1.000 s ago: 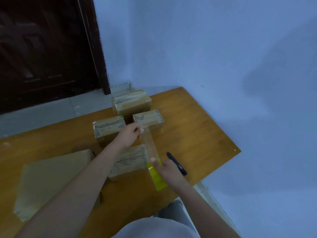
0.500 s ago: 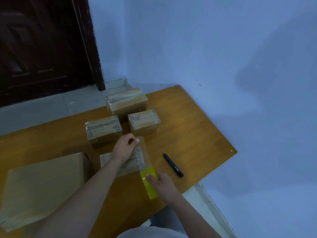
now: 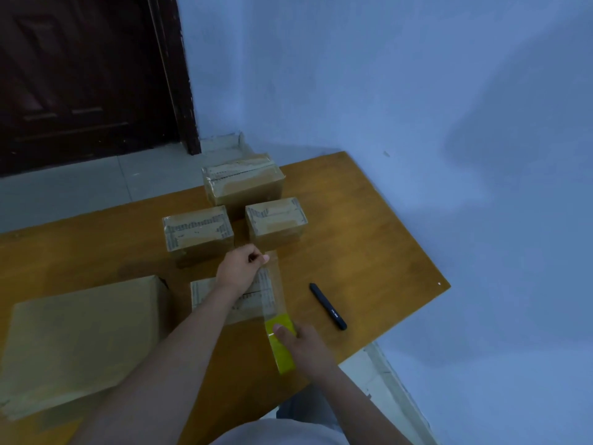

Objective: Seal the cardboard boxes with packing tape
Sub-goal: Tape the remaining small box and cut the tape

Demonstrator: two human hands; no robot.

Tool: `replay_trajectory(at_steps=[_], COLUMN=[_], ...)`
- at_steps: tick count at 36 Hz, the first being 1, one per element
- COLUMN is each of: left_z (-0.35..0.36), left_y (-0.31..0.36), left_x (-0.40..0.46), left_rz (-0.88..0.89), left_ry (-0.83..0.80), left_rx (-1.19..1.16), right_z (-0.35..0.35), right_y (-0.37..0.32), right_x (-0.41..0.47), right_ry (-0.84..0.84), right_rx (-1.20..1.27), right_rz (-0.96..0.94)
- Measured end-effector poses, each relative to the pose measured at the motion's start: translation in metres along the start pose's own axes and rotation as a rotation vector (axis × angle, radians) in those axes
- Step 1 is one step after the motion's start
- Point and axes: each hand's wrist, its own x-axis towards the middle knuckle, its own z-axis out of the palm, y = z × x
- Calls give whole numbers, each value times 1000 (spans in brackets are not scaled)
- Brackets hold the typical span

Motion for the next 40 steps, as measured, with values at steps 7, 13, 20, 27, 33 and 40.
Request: replay_trajectory(at_steps=[7, 13, 20, 27, 33, 40], left_z=[-1, -2, -2, -3, -3, -2], left_y=[-1, -1, 2, 2, 5, 8], left_x=[2, 4, 1, 2, 1, 1], left_rz=[-20, -25, -26, -27, -49, -88], left_ry=[16, 4, 5, 2, -7, -5], left_rx=[-47, -45, -10, -4, 20, 37], right_z=[0, 0, 2, 2, 2, 2], right_y=[-2, -3, -4, 0, 3, 7], right_x=[5, 7, 6, 8, 10, 13], right_ry=[8, 21, 12, 19, 3, -2], right_rx=[8, -12, -13, -2, 2, 1], right_rz=[8, 2, 0, -5, -16, -13])
